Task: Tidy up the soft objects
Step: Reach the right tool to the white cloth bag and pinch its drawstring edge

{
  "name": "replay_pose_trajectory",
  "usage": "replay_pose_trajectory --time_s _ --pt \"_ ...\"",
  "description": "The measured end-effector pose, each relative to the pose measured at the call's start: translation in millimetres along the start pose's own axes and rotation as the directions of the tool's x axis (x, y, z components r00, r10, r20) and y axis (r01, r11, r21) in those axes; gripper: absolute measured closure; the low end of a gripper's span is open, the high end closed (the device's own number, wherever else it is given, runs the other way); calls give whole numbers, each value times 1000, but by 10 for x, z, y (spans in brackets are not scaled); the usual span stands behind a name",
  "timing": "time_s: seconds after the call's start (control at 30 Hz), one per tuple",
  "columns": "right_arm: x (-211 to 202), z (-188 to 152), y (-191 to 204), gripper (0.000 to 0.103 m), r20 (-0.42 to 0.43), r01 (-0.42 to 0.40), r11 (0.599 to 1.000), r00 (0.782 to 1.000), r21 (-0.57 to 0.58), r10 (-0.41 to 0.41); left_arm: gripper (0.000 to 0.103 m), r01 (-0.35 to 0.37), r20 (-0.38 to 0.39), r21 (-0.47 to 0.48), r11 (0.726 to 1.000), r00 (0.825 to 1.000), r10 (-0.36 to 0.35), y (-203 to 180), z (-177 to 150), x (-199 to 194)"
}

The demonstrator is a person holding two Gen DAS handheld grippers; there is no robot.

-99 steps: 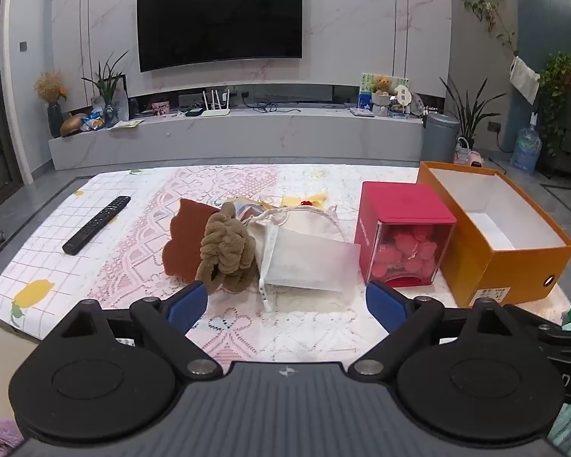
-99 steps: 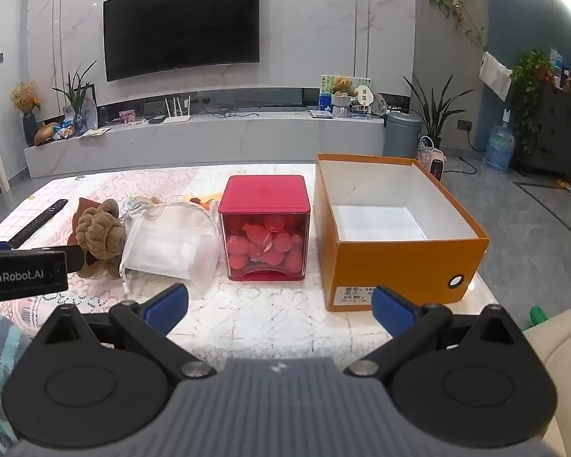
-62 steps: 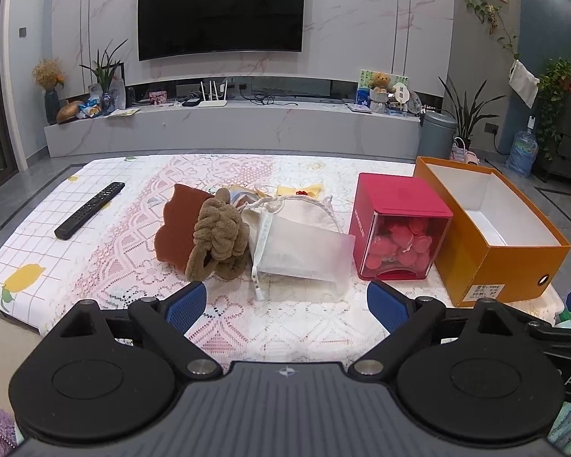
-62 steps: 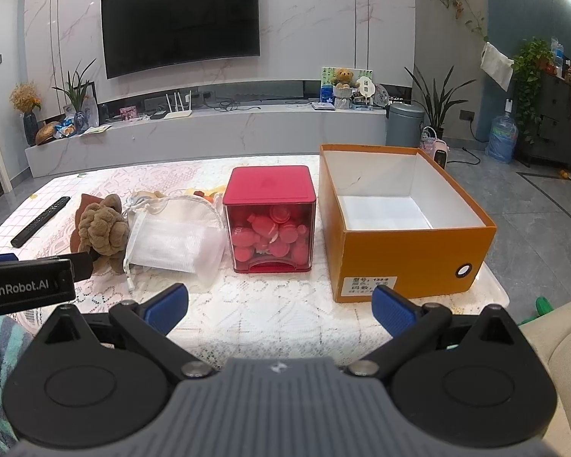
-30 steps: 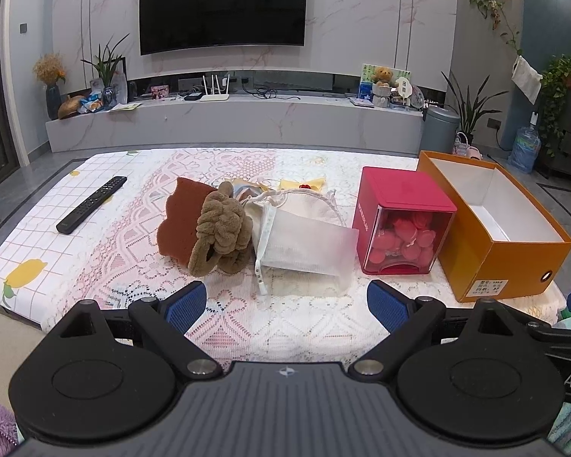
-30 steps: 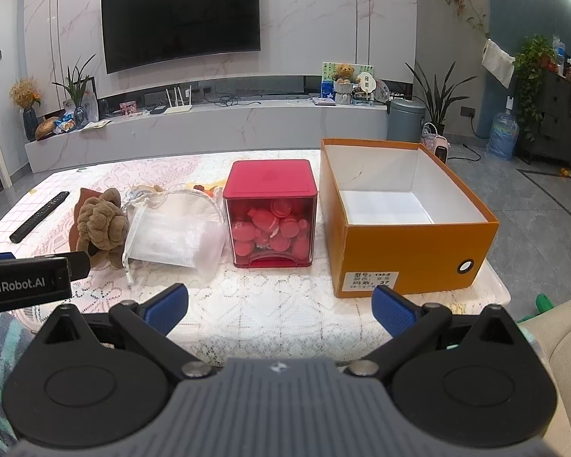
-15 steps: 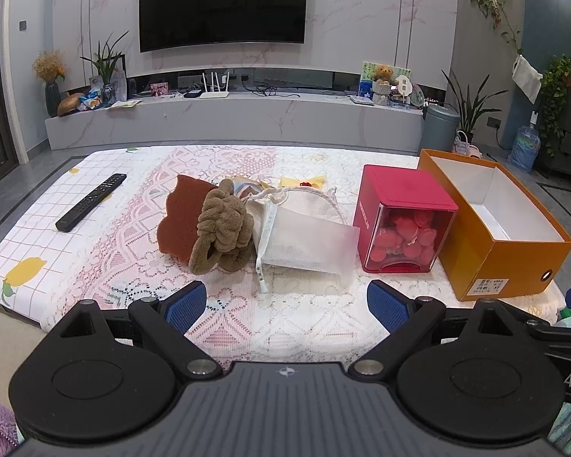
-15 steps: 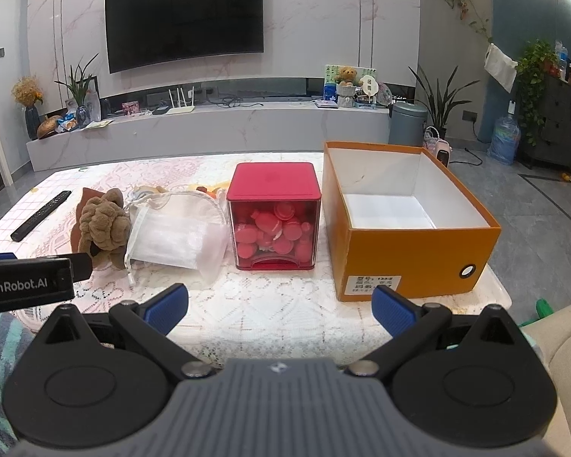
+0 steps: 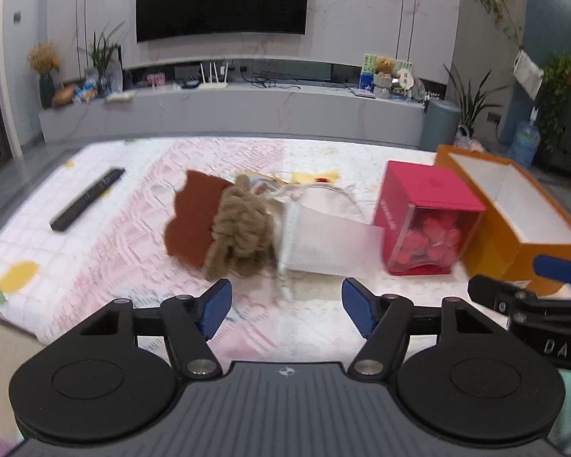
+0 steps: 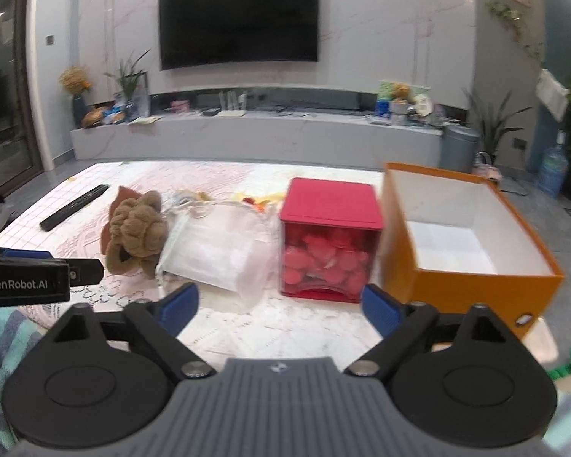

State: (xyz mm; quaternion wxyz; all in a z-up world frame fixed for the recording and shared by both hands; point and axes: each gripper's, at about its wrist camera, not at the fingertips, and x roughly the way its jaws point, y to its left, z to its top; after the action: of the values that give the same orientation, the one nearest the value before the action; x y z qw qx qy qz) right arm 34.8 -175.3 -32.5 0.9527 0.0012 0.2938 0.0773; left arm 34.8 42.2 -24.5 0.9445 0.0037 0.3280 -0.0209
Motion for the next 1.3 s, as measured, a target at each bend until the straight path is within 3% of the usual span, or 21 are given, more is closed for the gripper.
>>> replay_pose_trajectory --time_s 0.1,0.4,0.6,0.77,0.83,0.93,1.07,1.2,1.3 --pt "226 61 54 16 -25 -33 999 999 -11 33 15 -39 8 71 997 999 38 26 36 91" --pt "1033 87 344 11 -139 -96 987 987 -126 79 14 -24 -90 174 984 995 40 113 126 578" --pt "1462 74 560 14 -149 -139 957 983 -253 103 16 -25 -149 150 988 988 47 212 128 871" --pt "1744 92 767 14 -144 -169 897 982 -409 119 16 0 -195 93 996 981 18 331 173 1010" --pt "1825 100 824 4 -137 -174 863 983 -474 124 16 7 -202 70 998 979 7 359 187 1041" --pt "1947 100 894 3 -126 -172 800 985 -575 121 16 13 -209 39 999 978 -5 394 213 1077" --pt "2136 121 881 3 -148 -202 758 979 -620 140 16 16 -210 28 999 978 -9 405 213 1104" --pt "2195 172 798 28 -206 -271 778 961 -567 185 16 49 -219 5 999 975 -47 412 231 1103" --pt "2107 166 757 57 -215 -284 782 957 -555 195 16 78 -208 7 997 975 -74 383 255 1072"
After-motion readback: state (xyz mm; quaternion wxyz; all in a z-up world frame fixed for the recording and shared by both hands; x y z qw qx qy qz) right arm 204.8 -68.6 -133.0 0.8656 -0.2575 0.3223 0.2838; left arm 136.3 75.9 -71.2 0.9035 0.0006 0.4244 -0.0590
